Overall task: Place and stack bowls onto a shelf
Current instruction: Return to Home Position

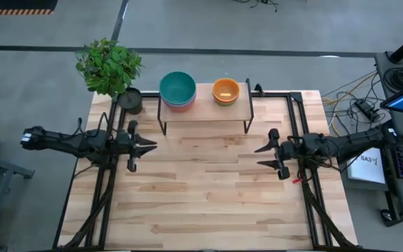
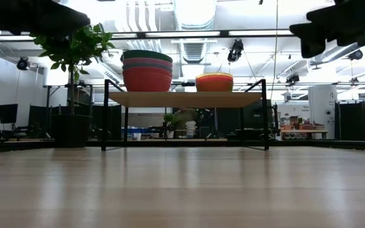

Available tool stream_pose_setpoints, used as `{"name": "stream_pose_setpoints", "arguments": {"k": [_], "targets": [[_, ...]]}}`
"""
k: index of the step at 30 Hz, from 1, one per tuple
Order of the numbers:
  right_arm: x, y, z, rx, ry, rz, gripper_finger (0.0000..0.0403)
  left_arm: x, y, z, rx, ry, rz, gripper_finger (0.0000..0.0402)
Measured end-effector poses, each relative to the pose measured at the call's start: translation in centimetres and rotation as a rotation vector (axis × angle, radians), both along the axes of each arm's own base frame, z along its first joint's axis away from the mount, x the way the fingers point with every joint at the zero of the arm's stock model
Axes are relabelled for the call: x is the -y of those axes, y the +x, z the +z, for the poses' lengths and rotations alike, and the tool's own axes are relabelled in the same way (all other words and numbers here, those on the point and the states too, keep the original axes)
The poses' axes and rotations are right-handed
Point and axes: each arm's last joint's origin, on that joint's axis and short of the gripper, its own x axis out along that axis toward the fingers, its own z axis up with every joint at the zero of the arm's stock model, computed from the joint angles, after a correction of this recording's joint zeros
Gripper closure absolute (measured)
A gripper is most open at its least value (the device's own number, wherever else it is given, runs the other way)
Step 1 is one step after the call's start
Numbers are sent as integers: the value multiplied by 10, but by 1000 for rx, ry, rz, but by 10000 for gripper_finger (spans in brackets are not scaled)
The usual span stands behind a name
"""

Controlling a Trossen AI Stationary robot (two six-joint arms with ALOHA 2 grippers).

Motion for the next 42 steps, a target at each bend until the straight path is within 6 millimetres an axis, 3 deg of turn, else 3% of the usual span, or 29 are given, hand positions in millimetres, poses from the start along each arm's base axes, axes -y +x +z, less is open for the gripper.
{"name": "stream_pose_setpoints", "arguments": {"k": [17, 26, 34, 42], "targets": [[5, -31, 9, 130, 25, -1, 216, 0, -6, -36, 128, -29, -26, 362], [5, -34, -7, 139, -73, -11, 216, 0, -2, -51, 51, -162, -2, 362], [5, -40, -5, 209, -98, 20, 216, -2, 1, -56, 7, -211, 57, 361], [3, -37, -12, 210, -191, 57, 216, -1, 7, -79, -126, -128, 69, 361]]}}
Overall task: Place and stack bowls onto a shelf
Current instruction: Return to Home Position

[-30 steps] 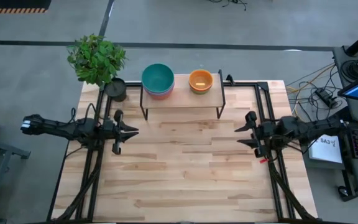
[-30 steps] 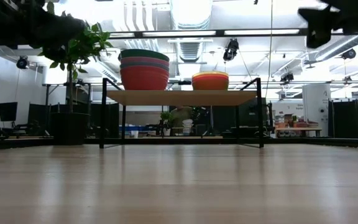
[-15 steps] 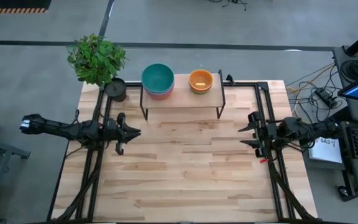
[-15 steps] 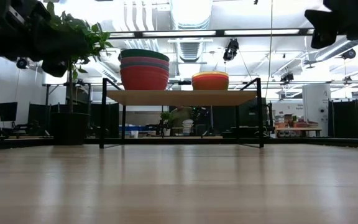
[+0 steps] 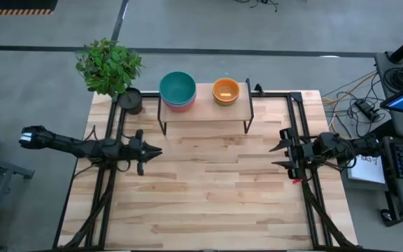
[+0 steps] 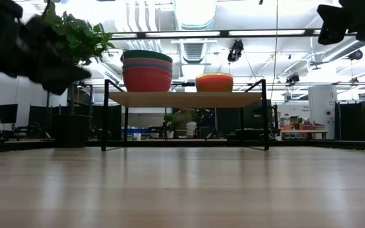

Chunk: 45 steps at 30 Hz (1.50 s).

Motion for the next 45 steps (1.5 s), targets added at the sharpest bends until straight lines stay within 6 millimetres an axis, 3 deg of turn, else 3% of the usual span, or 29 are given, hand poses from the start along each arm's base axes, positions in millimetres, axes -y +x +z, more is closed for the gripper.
{"name": "stream_pose_setpoints", "arguments": {"k": [3, 17, 45], "targets": [[0, 1, -3, 2, 5, 4, 216, 0, 0, -12, -49, 2, 0, 361], [-1, 5, -19, -76, 191, 33, 216, 1, 5, -9, -52, 73, -11, 361], [-1, 5, -19, -82, 204, 35, 216, 2, 10, -13, -115, 82, -13, 361]]}}
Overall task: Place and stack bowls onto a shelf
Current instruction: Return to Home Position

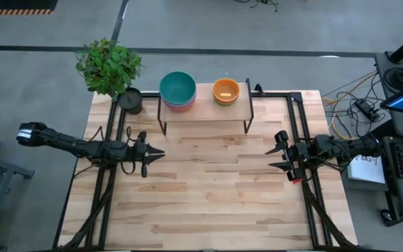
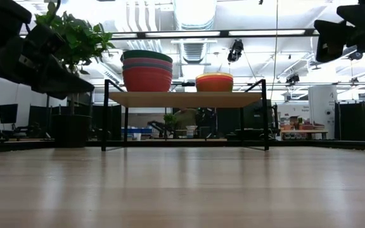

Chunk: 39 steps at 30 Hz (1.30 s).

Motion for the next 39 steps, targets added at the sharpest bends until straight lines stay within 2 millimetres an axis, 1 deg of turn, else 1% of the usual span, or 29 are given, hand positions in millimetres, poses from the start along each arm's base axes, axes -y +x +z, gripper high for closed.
{"name": "stream_pose_setpoints", "arguments": {"k": [39], "targets": [[0, 0, 0, 0, 0, 0, 216, 1, 6, -17, -144, 22, 0, 361]]}}
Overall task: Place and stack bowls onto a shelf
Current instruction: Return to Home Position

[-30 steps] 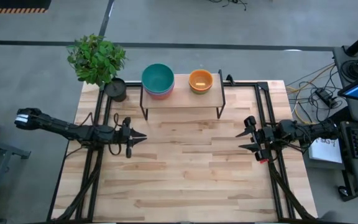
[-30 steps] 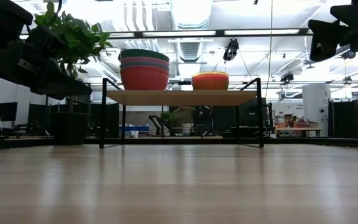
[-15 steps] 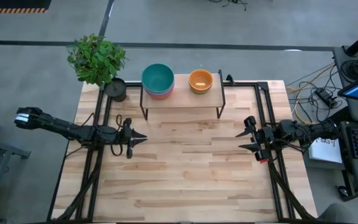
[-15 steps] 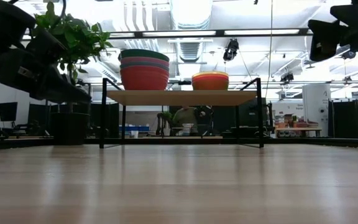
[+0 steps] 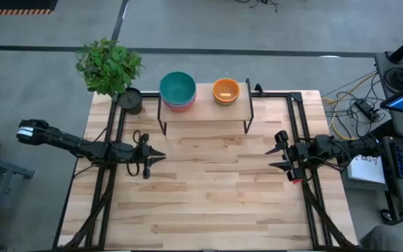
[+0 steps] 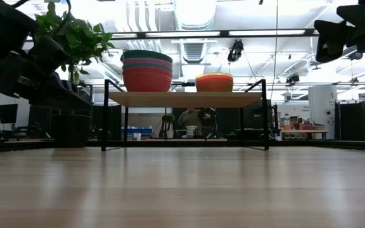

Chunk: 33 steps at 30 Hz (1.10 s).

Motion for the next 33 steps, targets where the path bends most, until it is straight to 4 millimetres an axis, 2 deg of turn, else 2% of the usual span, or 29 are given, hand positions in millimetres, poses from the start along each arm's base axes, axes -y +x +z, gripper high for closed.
{"name": "stream_pose_setpoints", "arguments": {"k": [13, 22, 33], "targets": [[0, 0, 0, 0, 0, 0, 216, 0, 1, -5, -43, 9, 1, 361], [0, 0, 0, 0, 0, 0, 216, -1, 0, -10, -104, 82, -1, 361], [0, 0, 0, 0, 0, 0, 216, -1, -2, 1, -12, 59, 5, 361]]}}
